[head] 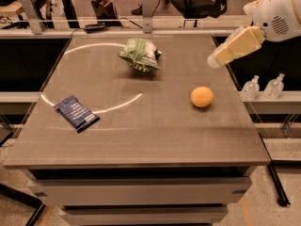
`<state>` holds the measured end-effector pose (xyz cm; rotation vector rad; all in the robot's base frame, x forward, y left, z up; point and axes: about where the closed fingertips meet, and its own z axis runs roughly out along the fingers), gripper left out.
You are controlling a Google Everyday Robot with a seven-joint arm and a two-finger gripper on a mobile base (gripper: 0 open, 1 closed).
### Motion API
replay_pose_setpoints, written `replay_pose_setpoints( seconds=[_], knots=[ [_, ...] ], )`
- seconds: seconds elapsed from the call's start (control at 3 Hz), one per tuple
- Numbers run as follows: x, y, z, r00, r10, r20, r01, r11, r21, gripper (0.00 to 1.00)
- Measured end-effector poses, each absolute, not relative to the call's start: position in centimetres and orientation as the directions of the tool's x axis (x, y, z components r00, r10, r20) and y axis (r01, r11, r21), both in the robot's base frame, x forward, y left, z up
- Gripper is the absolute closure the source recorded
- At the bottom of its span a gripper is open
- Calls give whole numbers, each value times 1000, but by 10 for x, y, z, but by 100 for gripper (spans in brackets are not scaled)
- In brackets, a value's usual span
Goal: Move green jalapeno chip bag near rxbar blueberry
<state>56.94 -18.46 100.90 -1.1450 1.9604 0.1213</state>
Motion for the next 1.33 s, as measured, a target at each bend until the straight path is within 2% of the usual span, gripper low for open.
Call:
replay_pose_setpoints(
  seconds=[0.33, 1.0, 1.33],
  knots=[
    [597, -167, 993, -237, -632, -738, -752, 600, -272, 0],
    [596, -160, 976, -286, -612, -737, -726, 640, -250, 0],
    [600, -138, 931, -354, -577, -737, -682, 698, -219, 0]
  ],
)
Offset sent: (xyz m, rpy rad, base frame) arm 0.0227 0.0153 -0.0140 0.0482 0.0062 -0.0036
